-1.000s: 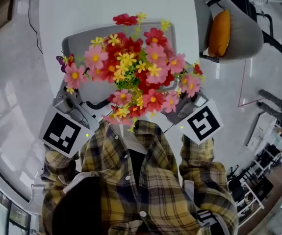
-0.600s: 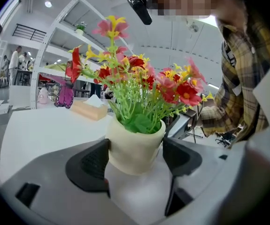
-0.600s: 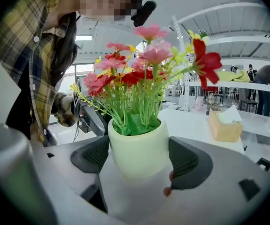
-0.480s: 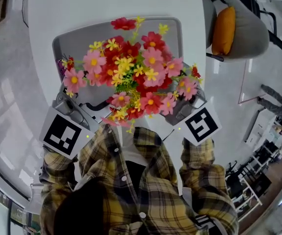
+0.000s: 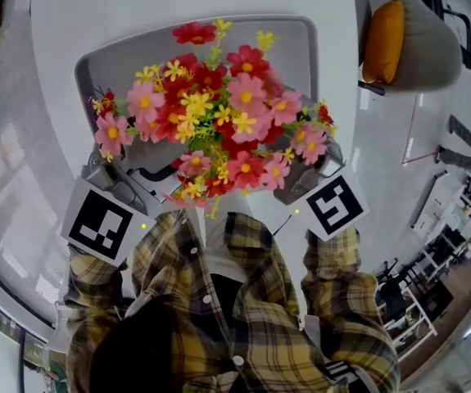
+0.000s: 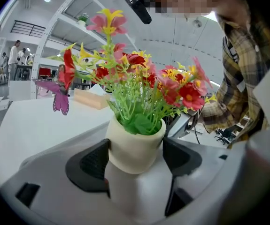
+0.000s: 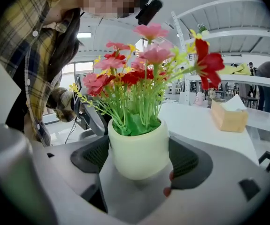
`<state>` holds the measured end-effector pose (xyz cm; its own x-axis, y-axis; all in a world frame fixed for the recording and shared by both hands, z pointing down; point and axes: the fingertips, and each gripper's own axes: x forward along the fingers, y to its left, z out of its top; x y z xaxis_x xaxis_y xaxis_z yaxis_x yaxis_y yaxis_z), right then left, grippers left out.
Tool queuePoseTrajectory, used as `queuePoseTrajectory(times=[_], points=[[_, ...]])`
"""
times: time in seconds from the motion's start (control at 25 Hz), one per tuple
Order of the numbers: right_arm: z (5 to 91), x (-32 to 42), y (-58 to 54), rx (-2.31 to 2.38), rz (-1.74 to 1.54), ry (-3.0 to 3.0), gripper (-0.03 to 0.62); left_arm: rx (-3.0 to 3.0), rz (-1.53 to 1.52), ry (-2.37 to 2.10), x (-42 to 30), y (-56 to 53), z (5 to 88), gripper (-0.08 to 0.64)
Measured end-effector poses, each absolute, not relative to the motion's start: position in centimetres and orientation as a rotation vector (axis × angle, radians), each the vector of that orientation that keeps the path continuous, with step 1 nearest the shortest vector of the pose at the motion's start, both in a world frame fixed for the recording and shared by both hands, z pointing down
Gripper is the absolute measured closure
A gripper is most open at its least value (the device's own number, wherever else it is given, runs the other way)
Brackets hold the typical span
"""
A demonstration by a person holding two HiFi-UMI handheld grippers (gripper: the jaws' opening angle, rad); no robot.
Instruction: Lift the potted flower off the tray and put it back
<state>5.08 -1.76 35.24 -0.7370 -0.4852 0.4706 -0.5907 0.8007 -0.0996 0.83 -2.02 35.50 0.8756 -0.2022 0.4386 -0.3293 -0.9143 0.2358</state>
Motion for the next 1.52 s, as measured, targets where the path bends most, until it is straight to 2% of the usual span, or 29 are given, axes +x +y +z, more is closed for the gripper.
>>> queuePoseTrajectory(times=[1.52], points=[[35.2, 5.8, -1.3, 0.862, 0.453, -2.540, 0.215, 2.751, 0.688, -0.429, -1.4, -2.0, 35.3, 0.216]])
